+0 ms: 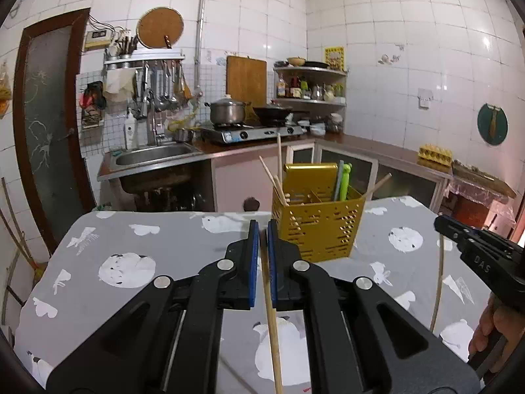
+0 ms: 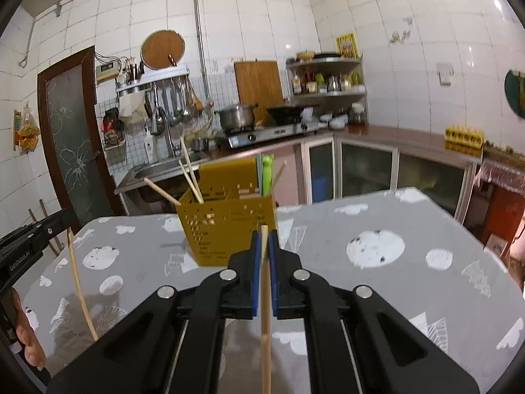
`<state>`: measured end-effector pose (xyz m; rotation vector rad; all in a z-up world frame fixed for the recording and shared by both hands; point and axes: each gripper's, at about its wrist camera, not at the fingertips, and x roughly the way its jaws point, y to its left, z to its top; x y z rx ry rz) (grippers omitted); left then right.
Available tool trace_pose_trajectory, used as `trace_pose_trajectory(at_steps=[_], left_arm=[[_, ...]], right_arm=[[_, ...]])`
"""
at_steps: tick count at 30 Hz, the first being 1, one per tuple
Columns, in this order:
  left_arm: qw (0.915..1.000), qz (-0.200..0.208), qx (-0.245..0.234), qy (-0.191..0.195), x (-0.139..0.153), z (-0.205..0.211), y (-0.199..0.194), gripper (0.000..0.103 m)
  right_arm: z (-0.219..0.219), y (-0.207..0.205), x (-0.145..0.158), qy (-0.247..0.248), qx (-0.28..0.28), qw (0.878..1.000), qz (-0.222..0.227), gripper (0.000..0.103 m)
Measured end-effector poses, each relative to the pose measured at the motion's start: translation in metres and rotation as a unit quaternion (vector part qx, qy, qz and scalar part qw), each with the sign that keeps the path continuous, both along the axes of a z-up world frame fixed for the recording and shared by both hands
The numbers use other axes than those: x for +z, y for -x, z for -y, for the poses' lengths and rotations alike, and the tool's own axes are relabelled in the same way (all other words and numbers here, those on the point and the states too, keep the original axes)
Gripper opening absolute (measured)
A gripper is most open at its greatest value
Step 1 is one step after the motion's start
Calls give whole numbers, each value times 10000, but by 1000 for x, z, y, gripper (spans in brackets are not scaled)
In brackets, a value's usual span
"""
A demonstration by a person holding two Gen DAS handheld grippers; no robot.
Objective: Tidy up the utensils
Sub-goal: 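Lift both held chopsticks and carry them toward the yellow holder, then lower the chopsticks into the yellow holder with both grippers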
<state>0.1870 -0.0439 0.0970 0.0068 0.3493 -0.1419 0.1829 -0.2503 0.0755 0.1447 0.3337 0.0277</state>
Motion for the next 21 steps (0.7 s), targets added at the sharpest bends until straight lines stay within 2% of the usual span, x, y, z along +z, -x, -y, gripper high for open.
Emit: trace_pose_trajectory(at_steps=[3, 10, 13, 16, 18, 19, 20, 21], left_arm=[[9999, 108, 32, 16, 2, 0, 0, 3], [9991, 414, 59, -97, 10, 6, 3, 2], [9998, 159, -1, -99, 7, 8, -8, 2], [9996, -277, 23, 12, -3, 2, -27, 2], [9985, -535, 85, 108, -13, -4, -40, 9], [9976, -668, 139, 146, -18, -7, -47, 22], [9961, -842, 182, 184, -25, -10, -55, 42], [9945, -994, 212, 234, -32, -14, -62, 51]], right_arm=[[-2, 4, 4, 148, -18, 9997, 202, 5], [2, 1, 12, 112, -15, 9991, 410, 5], [1, -2, 13, 106, 35, 9992, 385, 5], [1, -11, 11, 130, 143, 9995, 230, 5], [0, -14, 9, 143, 168, 9996, 182, 5], [-1, -14, 8, 161, 160, 9996, 180, 5], [0, -15, 8, 162, 154, 9996, 168, 5], [0, -16, 8, 148, 147, 9996, 166, 5]])
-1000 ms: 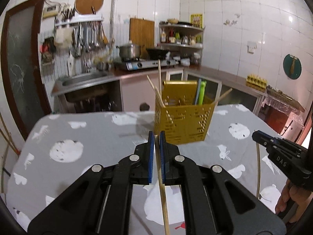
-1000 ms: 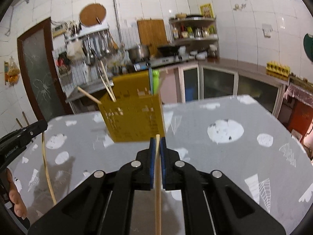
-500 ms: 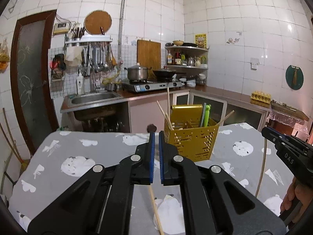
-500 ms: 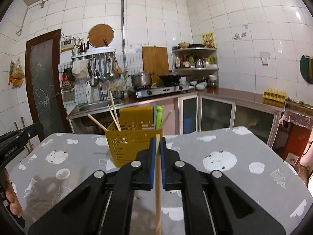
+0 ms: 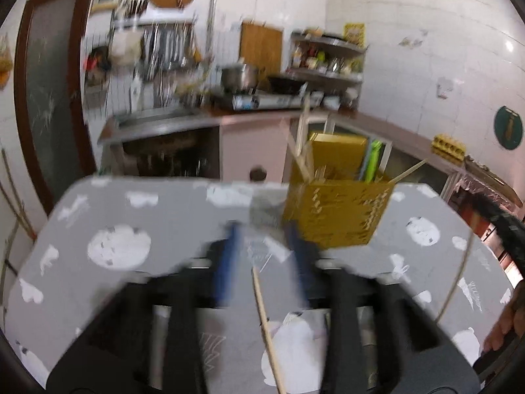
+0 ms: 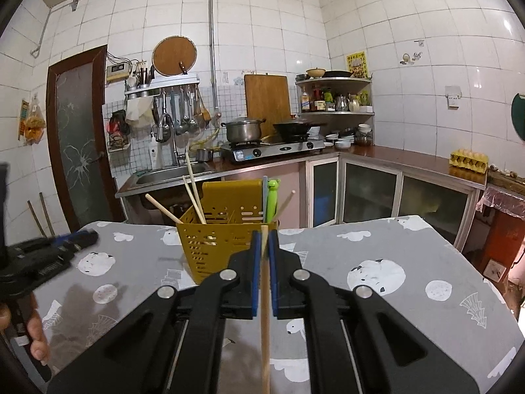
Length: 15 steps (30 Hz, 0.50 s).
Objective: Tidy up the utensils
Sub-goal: 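Lower the chopsticks into the yellow holder with both grippers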
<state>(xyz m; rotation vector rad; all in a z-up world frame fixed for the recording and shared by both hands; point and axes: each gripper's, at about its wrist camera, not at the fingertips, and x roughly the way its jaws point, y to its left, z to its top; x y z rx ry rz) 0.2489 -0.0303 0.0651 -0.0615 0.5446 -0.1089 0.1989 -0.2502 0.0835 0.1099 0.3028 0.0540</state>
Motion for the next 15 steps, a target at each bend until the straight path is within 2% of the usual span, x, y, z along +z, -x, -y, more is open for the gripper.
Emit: trace_pose_trajectory(at_steps=[1, 3, 7, 12, 15], left_arm=[[9999, -119, 41, 22, -8, -3, -7, 58], [9996, -290, 63, -32, -18, -5, -16, 58], [9947, -1022, 62, -104, -51, -7, -45, 58], [9842, -1744, 61, -294, -88, -3, -76, 57], [9805, -1922, 9, -404, -98, -1, -87, 49]], right_arm=[[2, -1, 0, -27, -8, 10000, -12, 5], [2, -4, -1, -48, -15, 10000, -38, 5], [3, -14, -6, -43, -78, 9998, -167, 5], [1, -34, -8, -8, -136, 9991, -400, 5], [2, -45, -8, -10, -160, 9989, -447, 5]])
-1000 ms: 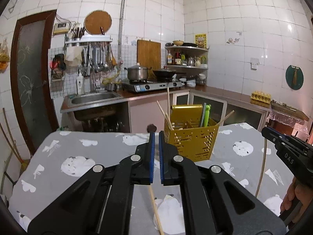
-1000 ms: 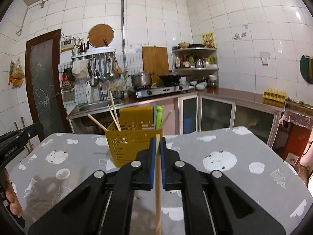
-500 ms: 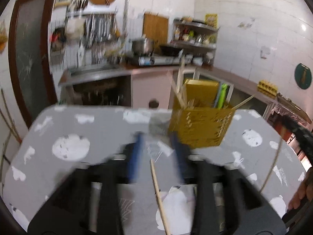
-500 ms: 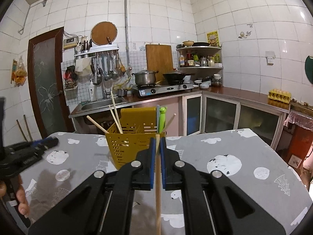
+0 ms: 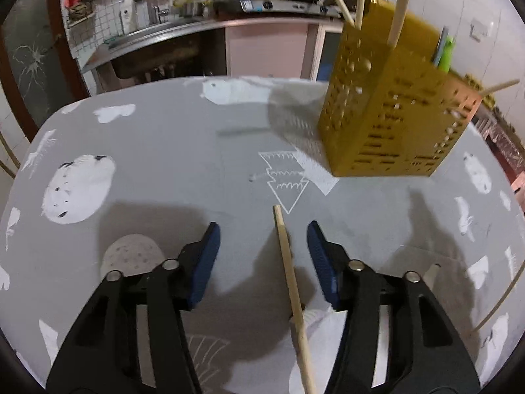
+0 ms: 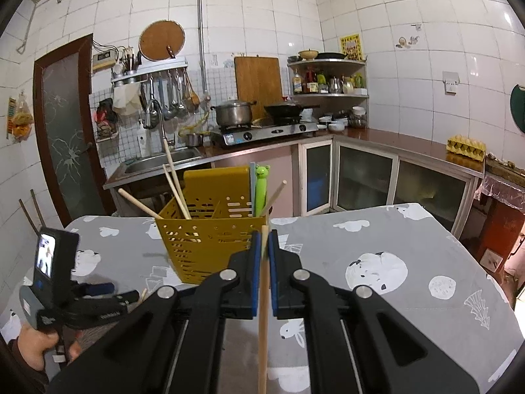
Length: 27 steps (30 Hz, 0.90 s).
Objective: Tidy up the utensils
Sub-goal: 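Lower the chopsticks into the yellow holder with both grippers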
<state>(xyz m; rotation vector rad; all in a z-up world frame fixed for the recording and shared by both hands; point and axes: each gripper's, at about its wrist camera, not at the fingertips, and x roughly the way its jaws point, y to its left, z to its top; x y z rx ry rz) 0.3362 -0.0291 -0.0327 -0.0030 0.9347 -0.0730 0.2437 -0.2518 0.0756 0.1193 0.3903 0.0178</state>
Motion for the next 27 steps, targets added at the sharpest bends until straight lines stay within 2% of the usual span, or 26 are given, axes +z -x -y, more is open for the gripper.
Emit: trace_pose_trajectory(at_steps=[3, 5, 7, 9, 11, 16, 22, 27], left_arm=[[9998, -154, -67, -74, -7, 7, -10, 43], [9995, -301, -71, -71, -12, 9, -18, 34], [9992, -366, -88, -118, -15, 11, -22, 30], [9991, -378, -131, -118, -15, 13, -26, 22], [9990, -401, -158, -93, -15, 13, -28, 8], [9994, -323, -119, 86, -12, 10, -27, 5], [9992, 265, -144, 255, 21, 7, -7, 5], [9930, 1106, -266, 307, 70, 13, 22, 4]], right_arm=[[2, -11, 2, -2, -30, 10000, 5, 5], [2, -18, 2, 7, -42, 10000, -22, 5], [4, -24, 2, -11, -60, 10000, -39, 5], [4, -27, 2, -32, -54, 10000, -54, 5], [4, -28, 0, -34, -44, 10000, -62, 5], [2, -28, 0, -24, -23, 10000, -45, 5], [0, -20, 4, 15, 2, 10000, 69, 5], [2, -14, 5, 25, 11, 9999, 129, 5]])
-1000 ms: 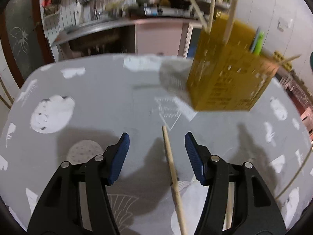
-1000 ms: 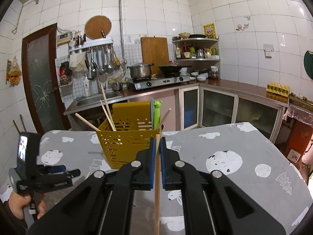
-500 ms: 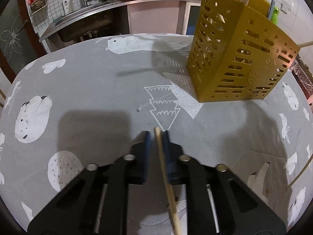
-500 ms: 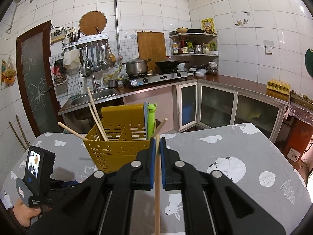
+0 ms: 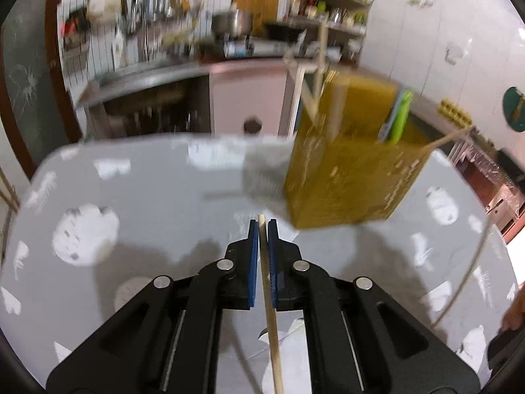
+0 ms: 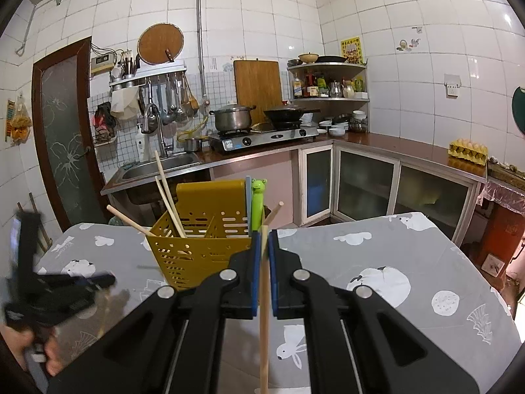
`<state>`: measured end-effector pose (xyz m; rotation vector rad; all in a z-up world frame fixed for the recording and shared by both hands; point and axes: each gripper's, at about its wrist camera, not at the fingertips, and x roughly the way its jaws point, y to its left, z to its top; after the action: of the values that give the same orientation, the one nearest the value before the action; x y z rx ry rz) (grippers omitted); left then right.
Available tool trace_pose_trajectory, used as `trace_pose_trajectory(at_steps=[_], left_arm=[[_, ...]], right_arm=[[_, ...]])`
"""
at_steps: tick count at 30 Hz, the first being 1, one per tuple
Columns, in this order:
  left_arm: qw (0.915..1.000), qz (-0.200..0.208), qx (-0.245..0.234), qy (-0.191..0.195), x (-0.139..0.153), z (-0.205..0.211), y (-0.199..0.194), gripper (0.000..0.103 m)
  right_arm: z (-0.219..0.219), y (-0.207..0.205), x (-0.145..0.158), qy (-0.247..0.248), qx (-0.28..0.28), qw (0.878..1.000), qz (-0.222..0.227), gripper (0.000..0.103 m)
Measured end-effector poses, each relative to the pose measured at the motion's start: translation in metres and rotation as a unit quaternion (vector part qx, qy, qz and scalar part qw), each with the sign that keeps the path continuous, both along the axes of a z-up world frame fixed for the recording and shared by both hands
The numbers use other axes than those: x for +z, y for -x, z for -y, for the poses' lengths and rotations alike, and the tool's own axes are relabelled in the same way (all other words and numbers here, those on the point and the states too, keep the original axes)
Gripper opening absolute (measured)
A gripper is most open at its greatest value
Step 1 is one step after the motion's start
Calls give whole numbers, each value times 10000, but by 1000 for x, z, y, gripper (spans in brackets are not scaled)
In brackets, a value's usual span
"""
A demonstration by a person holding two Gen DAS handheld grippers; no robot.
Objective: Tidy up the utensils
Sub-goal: 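Lower the chopsticks into the yellow holder with both grippers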
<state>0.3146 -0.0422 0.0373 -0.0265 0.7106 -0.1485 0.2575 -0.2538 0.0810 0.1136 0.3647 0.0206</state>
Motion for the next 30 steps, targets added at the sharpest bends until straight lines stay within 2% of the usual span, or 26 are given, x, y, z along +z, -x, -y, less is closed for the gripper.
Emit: trace_pose_trajectory(at_steps=[4, 7, 12, 22, 30], left_arm=[[9980, 618, -89, 50, 30, 4, 22, 4], [9957, 906, -106, 175, 44, 5, 34, 4], [9912, 1311, -120, 170, 60, 6, 48, 4], [9859, 1647, -82, 276, 71, 11, 47, 3], [9841, 1744, -106, 309, 74, 19, 43, 3]], right_arm=[[1, 5, 3, 9, -8, 10000, 63, 5], [2, 10, 6, 24, -15, 9999, 169, 5], [4, 14, 14, 29, -22, 9995, 312, 5], [5, 7, 27, 98, 4, 9988, 483, 5], [5, -3, 24, 132, 114, 9990, 410, 5]])
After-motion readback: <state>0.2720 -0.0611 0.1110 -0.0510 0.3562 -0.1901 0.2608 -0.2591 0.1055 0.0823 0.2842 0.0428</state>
